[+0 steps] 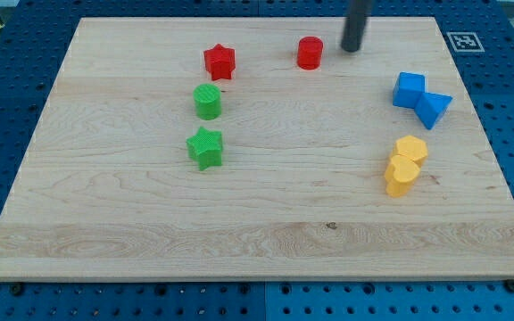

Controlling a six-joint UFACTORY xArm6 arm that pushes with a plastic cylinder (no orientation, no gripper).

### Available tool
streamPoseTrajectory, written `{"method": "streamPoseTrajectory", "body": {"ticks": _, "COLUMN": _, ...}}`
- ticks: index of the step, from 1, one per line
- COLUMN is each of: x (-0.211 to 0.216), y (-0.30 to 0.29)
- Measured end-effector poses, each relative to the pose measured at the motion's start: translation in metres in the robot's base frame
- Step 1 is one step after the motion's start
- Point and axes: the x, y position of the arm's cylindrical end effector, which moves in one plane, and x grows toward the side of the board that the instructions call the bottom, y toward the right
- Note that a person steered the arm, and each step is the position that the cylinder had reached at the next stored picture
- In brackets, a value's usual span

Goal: Adjust the blue cube and the blue triangle vertically to each other

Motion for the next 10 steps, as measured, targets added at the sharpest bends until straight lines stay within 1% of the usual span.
{"method": "streamPoseTrajectory", "body": {"ticks": 1, "x": 0.009, "y": 0.063}}
{"method": "streamPoseTrajectory", "body": {"ticks": 2, "x": 0.042, "y": 0.113}}
{"method": "streamPoseTrajectory", "body": {"ticks": 3, "x": 0.098, "y": 0.126}}
{"method": "streamPoseTrajectory", "body": {"ticks": 4, "x": 0.121, "y": 0.123}}
{"method": "streamPoseTrajectory", "body": {"ticks": 6, "x": 0.122, "y": 0.087}}
{"method": "streamPoseTrajectory", "body": {"ticks": 7, "x": 0.127, "y": 0.082}}
{"method": "streamPoseTrajectory", "body": {"ticks": 8, "x": 0.143, "y": 0.082}}
{"method": "streamPoseTrajectory", "body": {"ticks": 9, "x": 0.139, "y": 0.081}}
{"method": "streamPoseTrajectory", "body": {"ticks": 10, "x": 0.138, "y": 0.06}}
